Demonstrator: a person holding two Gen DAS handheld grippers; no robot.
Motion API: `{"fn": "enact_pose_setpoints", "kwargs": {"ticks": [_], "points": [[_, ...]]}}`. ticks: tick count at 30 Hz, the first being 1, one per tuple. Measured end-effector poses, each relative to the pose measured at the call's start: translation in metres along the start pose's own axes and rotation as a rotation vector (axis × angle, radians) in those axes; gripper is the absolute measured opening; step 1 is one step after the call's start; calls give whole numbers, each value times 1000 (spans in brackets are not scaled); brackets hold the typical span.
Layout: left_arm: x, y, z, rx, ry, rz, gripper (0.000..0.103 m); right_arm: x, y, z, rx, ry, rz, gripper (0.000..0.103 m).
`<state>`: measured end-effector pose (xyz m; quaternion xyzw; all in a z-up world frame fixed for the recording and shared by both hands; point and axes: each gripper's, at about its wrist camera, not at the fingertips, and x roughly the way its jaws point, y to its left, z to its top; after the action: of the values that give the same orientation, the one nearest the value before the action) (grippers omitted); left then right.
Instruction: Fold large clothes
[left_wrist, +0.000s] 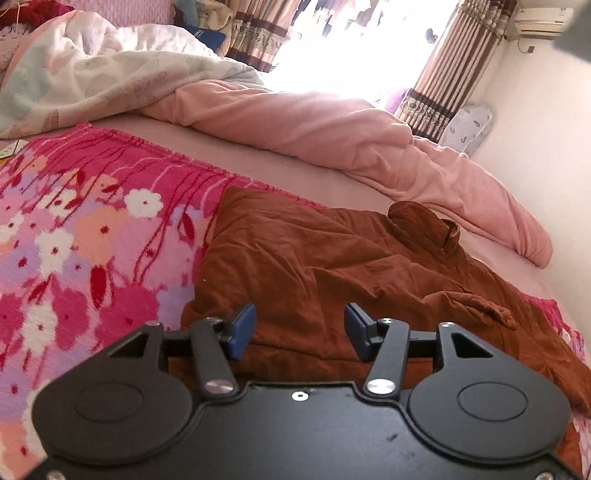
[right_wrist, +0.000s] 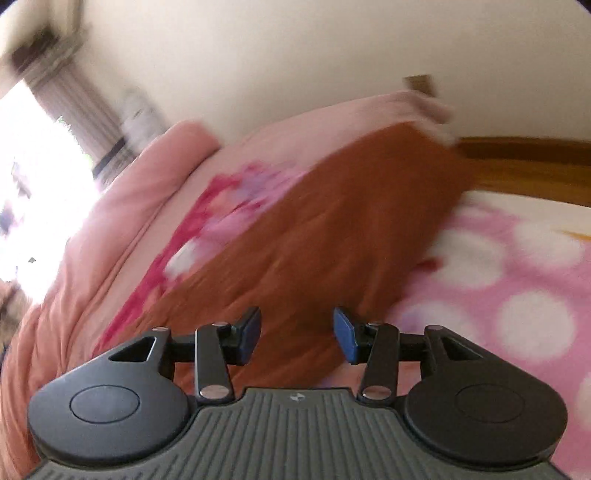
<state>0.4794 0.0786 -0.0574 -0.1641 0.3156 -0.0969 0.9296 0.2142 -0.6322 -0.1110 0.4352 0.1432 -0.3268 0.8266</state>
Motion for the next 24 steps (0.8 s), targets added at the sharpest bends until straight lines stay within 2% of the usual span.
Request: {"fn": "enact_pose_setpoints", "kwargs": {"ticks": [7, 15, 19, 24], "points": [[4, -1, -1, -13, -12, 15, 56, -2, -16, 5, 94, -44, 6, 53], [6, -4, -2, -14, -8, 26, 56, 3, -22, 18, 139, -29, 25, 53], [6, -4, -2, -10, -12, 26, 56, 1, -29, 19, 230, -47, 13, 49], [10, -4, -3, -7, -7, 27, 56, -16, -42, 16, 273, -85, -20, 52]]}}
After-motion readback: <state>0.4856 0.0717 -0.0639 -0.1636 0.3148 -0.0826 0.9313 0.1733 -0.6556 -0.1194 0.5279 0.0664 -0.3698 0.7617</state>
